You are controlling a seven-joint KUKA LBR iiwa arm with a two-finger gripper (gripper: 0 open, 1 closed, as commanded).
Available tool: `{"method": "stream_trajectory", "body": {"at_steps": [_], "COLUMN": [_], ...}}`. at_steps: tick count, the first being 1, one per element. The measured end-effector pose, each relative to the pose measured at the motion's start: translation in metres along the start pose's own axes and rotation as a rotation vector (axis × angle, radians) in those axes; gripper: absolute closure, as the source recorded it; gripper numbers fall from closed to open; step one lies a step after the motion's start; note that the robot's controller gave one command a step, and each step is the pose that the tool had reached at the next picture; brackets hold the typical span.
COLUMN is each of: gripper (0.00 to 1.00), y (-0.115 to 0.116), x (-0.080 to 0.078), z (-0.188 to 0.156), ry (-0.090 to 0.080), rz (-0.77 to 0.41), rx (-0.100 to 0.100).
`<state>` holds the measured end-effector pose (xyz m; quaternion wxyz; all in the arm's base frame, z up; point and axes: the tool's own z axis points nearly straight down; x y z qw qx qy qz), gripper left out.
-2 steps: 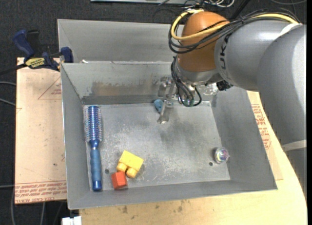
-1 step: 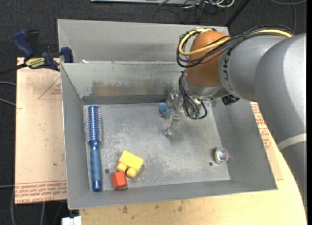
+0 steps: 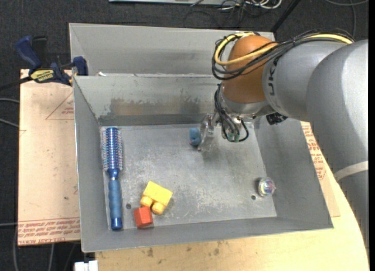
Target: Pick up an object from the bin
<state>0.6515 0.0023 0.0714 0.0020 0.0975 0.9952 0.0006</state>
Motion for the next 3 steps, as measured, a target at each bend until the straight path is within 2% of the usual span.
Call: {"method": "stream_trajectory", "body": {"at_steps": [1,2,3], "gripper": [1.00,1.00,1.00], "y": [-0.001,-0.002,0.001], "x": [0.051,0.047,0.020], "z": [-0.054,-0.112,-0.170], "ry": [0.001,-0.005,-0.007], "rz": [0.008,0.012,0.019], "rx": [-0.001,-0.002,-0.002]}}
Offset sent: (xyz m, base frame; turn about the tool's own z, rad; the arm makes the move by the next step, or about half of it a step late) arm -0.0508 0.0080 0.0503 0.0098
